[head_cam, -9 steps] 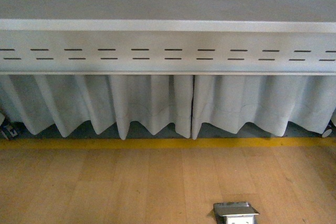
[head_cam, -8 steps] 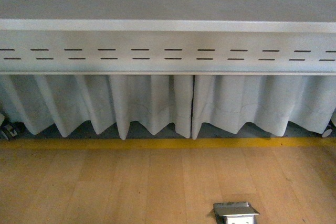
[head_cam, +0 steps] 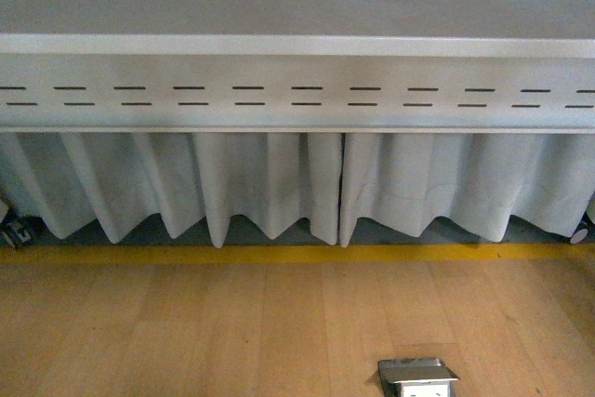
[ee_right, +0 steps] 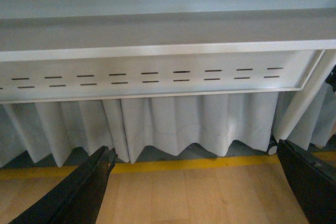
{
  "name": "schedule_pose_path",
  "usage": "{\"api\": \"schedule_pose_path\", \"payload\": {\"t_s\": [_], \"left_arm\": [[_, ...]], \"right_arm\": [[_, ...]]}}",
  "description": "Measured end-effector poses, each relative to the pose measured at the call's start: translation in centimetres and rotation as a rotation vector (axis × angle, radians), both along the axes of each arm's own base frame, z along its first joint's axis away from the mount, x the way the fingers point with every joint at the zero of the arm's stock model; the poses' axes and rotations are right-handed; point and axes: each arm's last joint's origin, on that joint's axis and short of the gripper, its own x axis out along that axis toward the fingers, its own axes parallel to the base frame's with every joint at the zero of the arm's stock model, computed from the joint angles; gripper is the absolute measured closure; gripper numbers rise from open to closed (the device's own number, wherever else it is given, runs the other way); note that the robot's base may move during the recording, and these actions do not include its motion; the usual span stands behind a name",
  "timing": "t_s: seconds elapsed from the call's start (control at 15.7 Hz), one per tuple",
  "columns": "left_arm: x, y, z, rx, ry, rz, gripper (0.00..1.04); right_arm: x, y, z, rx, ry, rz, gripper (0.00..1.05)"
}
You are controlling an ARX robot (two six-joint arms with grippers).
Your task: Open oven
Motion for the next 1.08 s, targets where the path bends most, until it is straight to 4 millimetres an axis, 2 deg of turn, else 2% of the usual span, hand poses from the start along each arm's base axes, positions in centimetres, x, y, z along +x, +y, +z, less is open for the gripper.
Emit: {"api": "schedule_pose_path", "payload": {"t_s": [1.08], "left_arm": [[0.00, 0.00, 0.00, 0.000, 0.000, 0.000, 0.07]], "right_arm": [[0.00, 0.00, 0.00, 0.000, 0.000, 0.000, 0.06]]}}
